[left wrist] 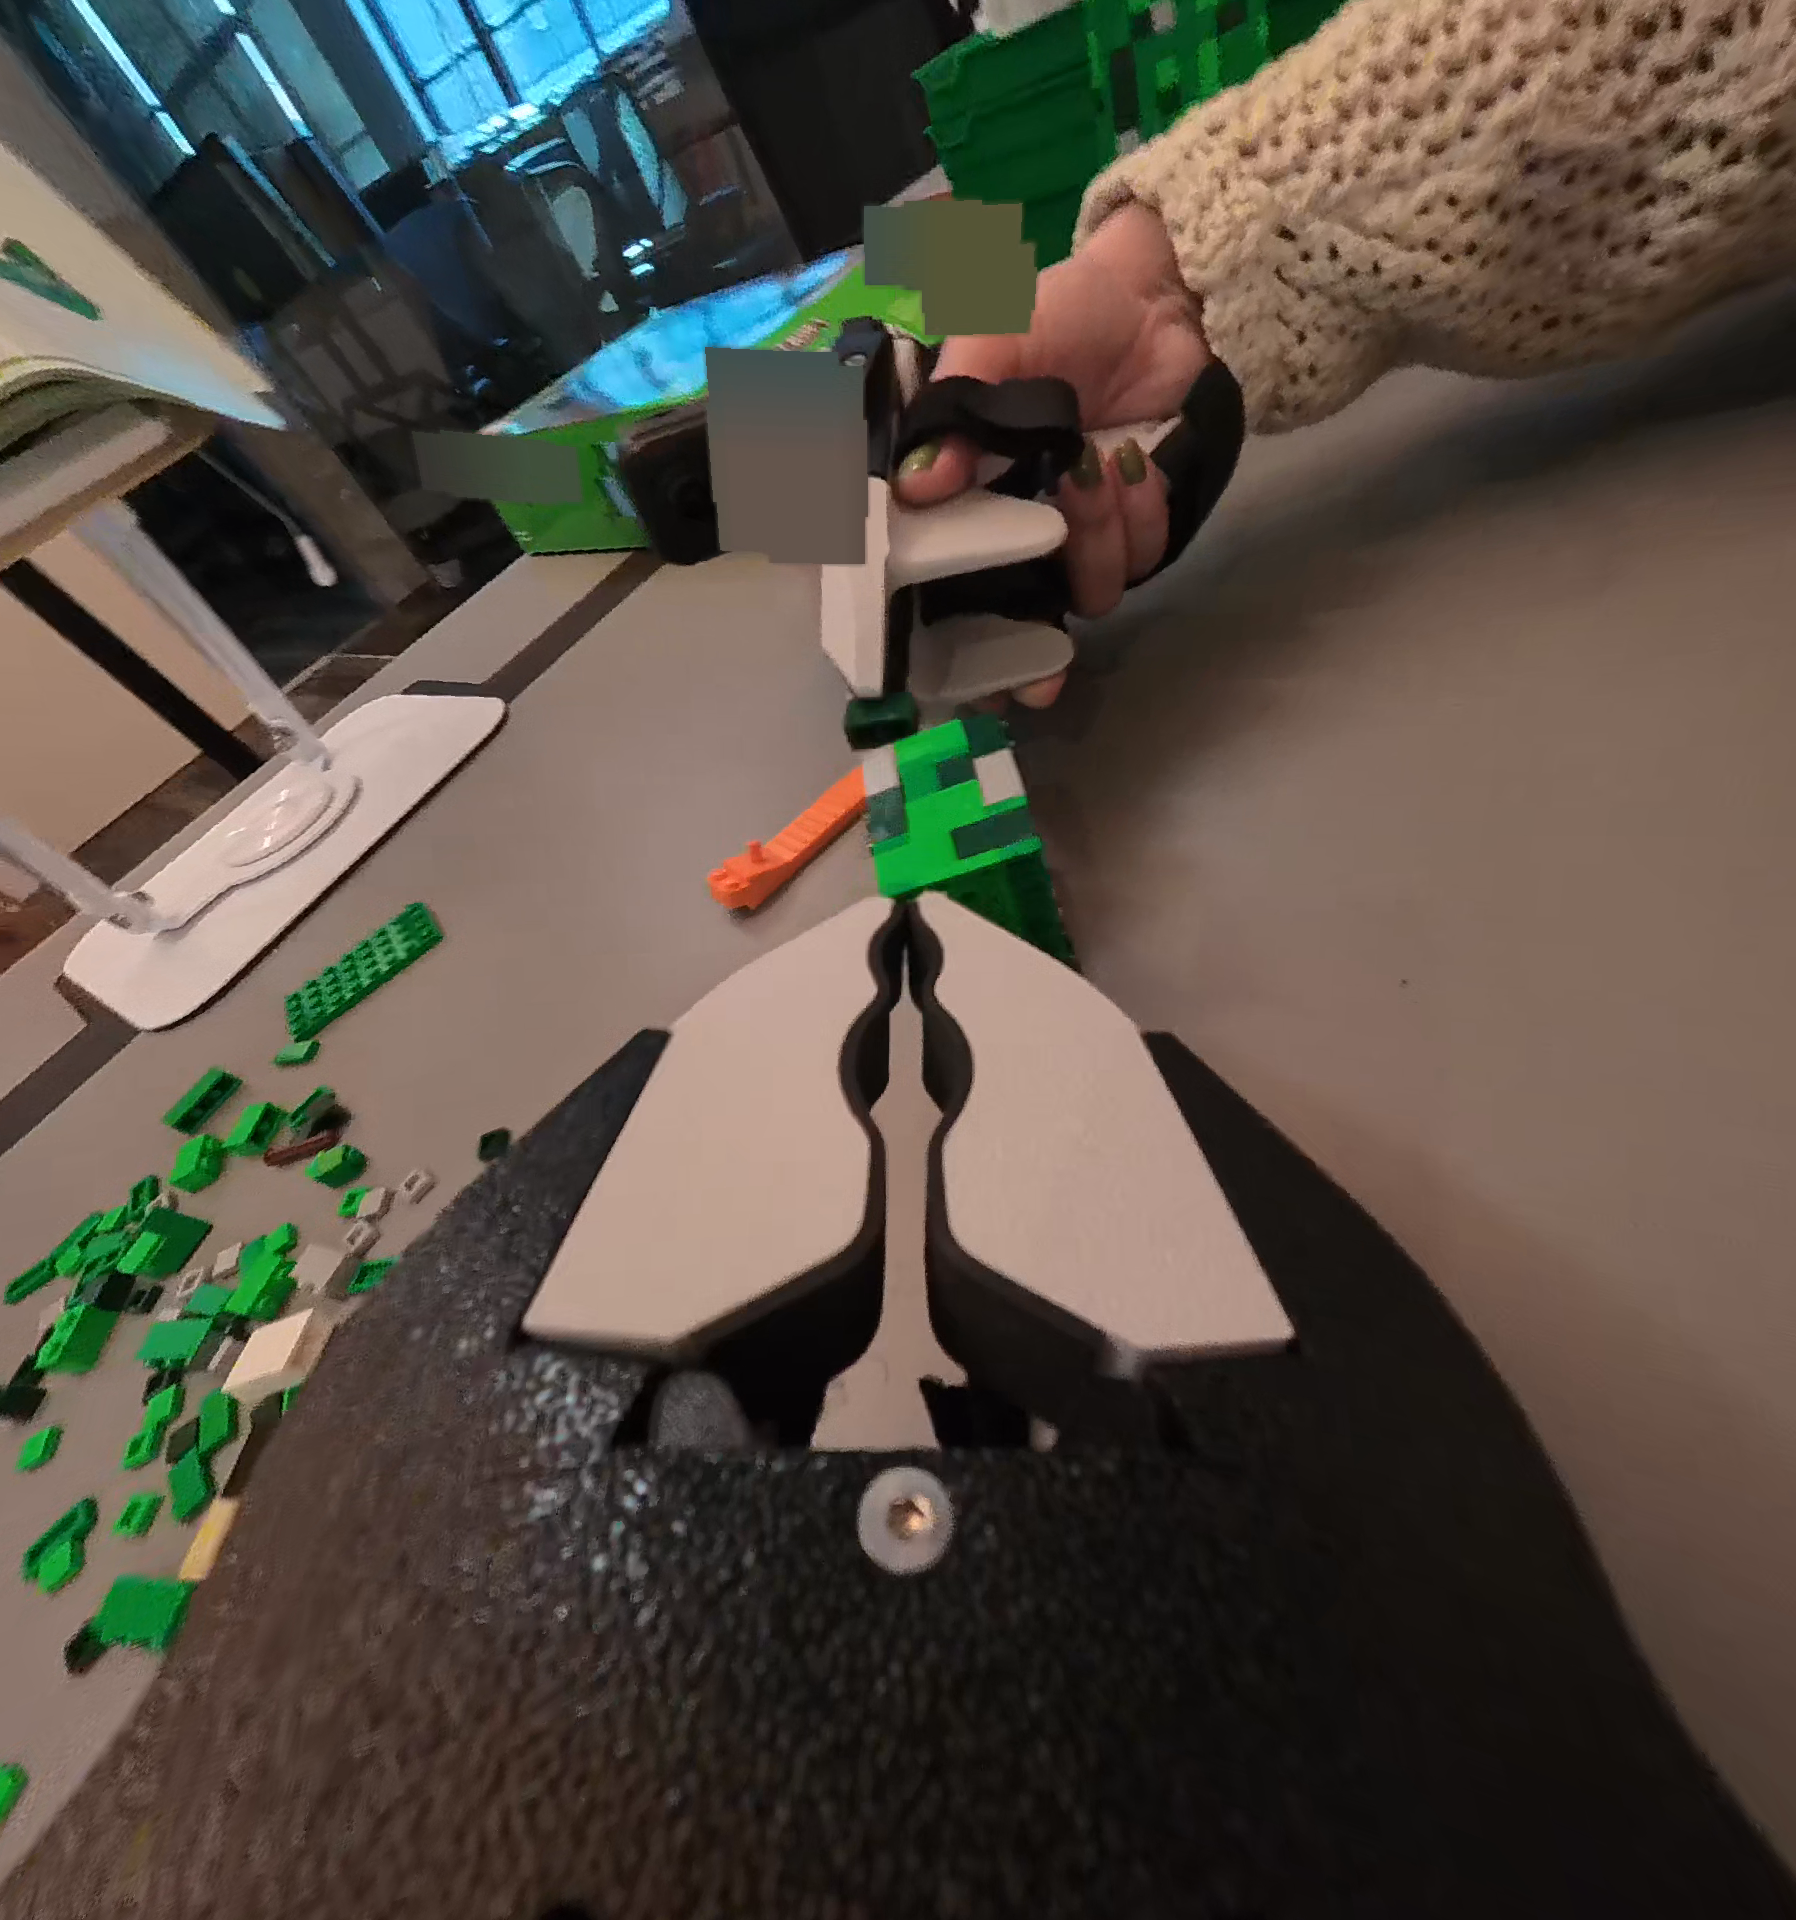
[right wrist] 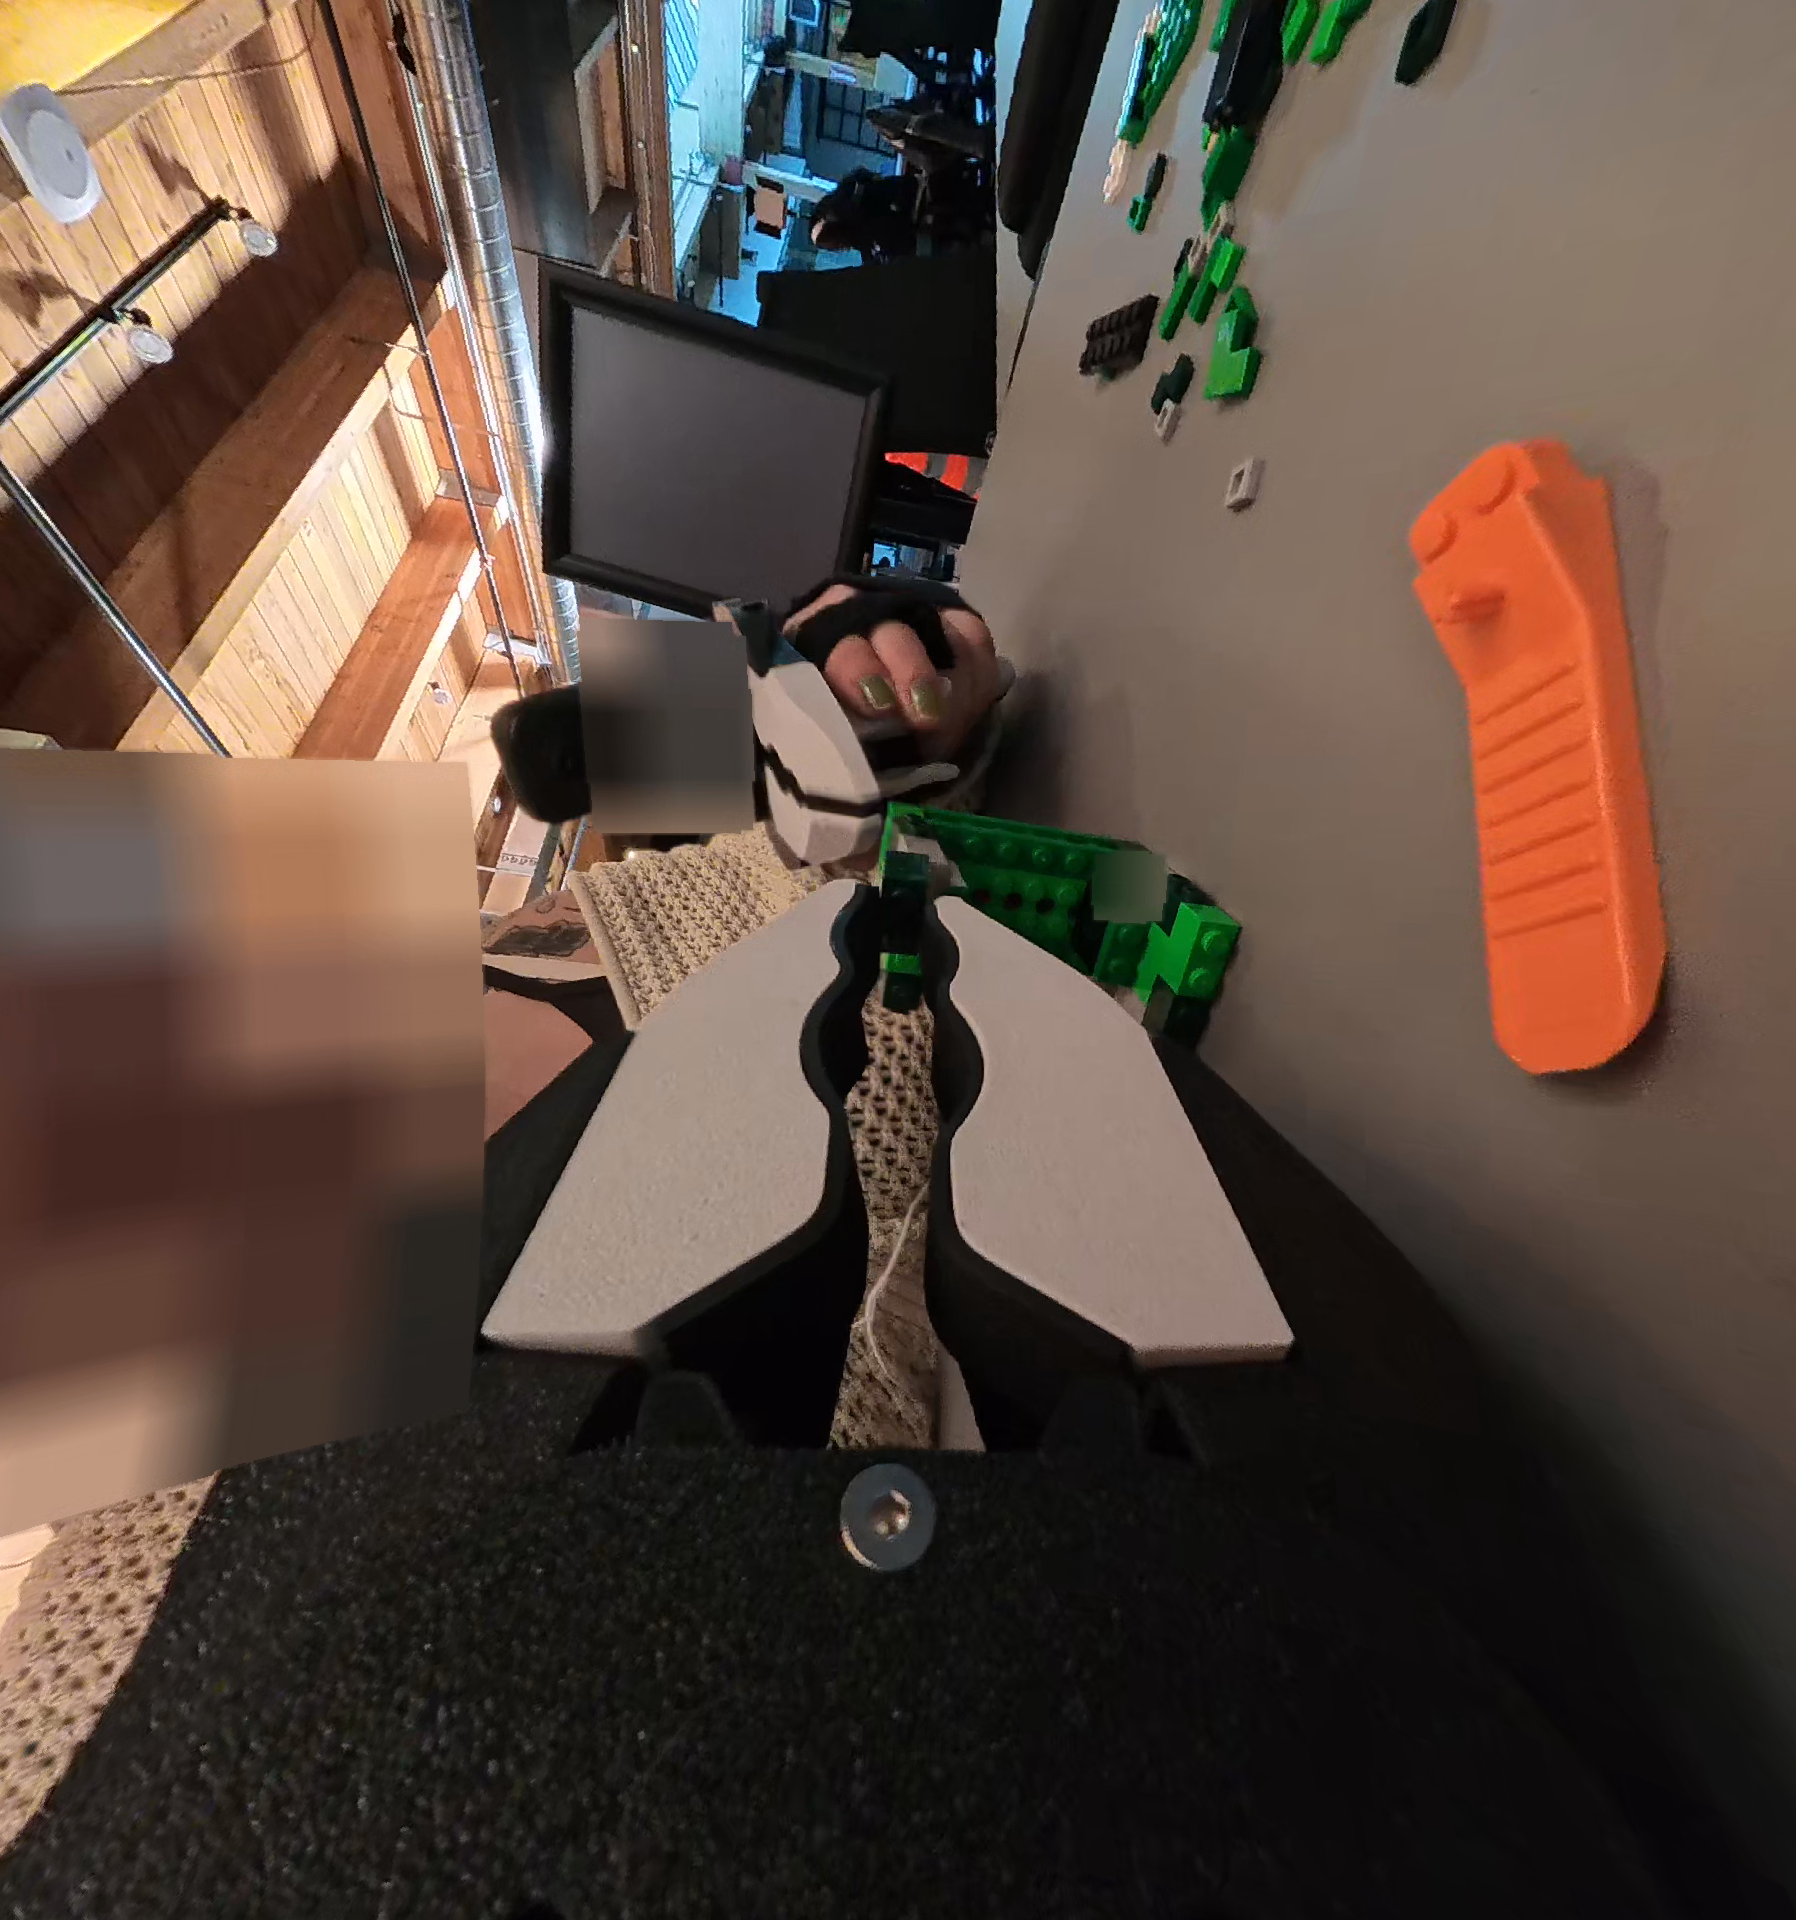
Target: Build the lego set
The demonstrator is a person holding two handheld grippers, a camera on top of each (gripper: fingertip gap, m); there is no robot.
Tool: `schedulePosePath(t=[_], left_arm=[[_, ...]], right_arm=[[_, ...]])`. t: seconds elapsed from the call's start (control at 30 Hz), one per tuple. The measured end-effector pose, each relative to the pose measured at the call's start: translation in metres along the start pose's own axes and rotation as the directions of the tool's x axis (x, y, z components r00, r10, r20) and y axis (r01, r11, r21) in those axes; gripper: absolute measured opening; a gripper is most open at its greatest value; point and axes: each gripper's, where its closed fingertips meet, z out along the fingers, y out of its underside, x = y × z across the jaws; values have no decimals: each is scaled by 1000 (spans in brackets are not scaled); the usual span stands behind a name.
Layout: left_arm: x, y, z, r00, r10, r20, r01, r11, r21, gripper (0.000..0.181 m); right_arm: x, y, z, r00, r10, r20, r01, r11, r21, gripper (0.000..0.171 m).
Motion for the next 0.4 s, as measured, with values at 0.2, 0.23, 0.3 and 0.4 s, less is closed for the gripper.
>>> schedulePosePath(t=[0.2,0.23,0.3,0.4], left_arm=[[6,-1,7,990,-137,27,137,990,-29,58],[8,2,12,990,-136,36,137,989,-52,65],[11,2,21,994,-97,44,100,992,-80,71],[10,-3,32,999,-32,39,37,993,-111,72]], right_arm=[[3,1,-1,1000,-6,-11,6,1000,-25,7],[3,2,0,1000,-6,-10,6,999,-32,7],[4,4,3,1000,-4,0,4,999,-41,7],[5,4,4,1000,-2,6,2,999,-48,7]])
